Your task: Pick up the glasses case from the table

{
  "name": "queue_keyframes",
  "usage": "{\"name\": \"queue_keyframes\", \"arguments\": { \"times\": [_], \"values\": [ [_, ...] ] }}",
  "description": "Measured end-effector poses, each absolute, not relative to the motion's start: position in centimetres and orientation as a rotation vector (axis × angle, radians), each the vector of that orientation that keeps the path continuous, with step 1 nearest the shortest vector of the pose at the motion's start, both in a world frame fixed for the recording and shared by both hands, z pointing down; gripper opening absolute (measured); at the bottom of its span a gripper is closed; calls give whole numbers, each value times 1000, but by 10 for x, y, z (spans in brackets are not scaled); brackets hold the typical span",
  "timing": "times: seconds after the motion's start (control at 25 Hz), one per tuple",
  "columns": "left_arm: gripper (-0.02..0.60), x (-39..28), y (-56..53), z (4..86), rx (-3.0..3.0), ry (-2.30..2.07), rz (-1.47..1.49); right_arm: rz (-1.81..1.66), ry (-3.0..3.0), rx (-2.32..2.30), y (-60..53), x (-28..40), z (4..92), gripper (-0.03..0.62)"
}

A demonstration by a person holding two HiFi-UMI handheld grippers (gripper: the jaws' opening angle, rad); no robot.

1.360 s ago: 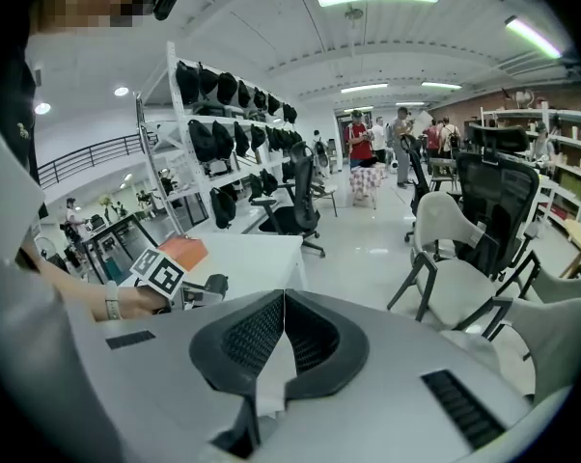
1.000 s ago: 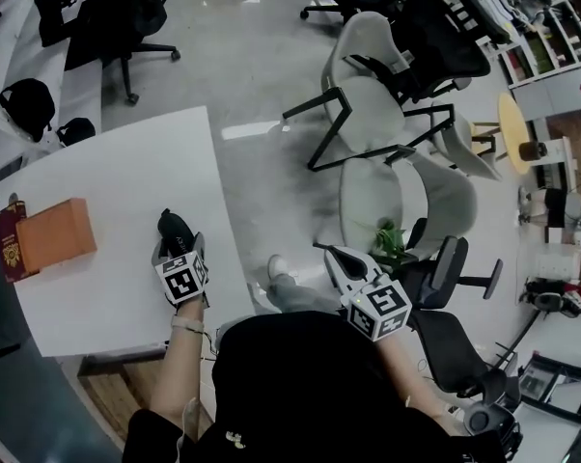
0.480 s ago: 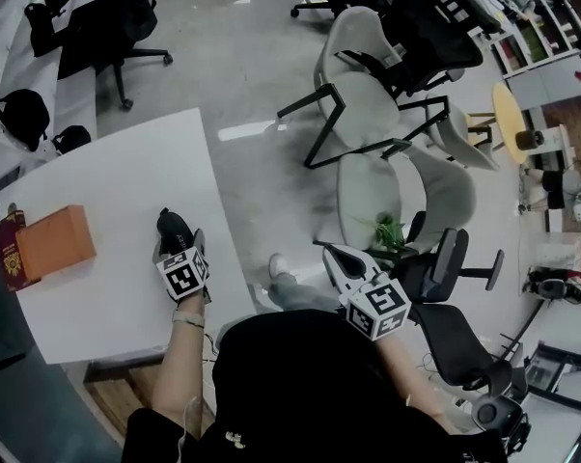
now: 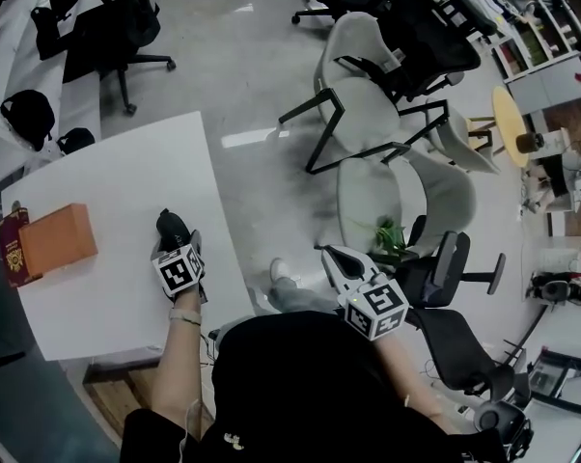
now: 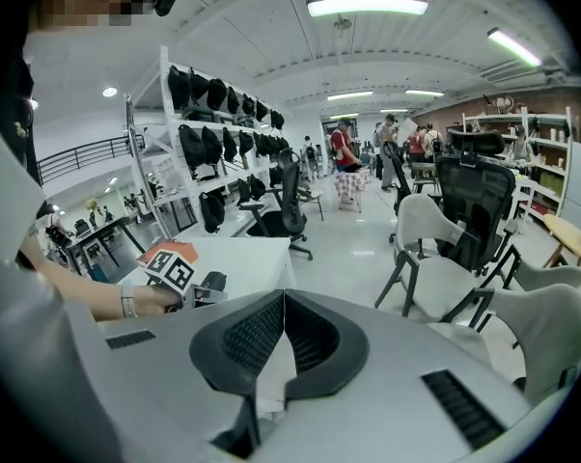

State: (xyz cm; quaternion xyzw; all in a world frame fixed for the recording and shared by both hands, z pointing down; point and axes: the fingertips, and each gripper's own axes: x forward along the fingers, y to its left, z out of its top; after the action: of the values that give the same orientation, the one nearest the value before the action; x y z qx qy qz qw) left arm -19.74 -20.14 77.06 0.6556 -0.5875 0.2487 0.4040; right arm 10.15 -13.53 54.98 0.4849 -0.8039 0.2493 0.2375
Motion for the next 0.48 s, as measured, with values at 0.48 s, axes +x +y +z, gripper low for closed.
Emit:
{"name": "queue_keyframes", "arguments": {
  "times": [0.48],
  "values": [
    [399, -198, -159, 717, 1695, -1543, 605, 666, -2351, 1165, -145, 79, 545, 29]
  ]
}}
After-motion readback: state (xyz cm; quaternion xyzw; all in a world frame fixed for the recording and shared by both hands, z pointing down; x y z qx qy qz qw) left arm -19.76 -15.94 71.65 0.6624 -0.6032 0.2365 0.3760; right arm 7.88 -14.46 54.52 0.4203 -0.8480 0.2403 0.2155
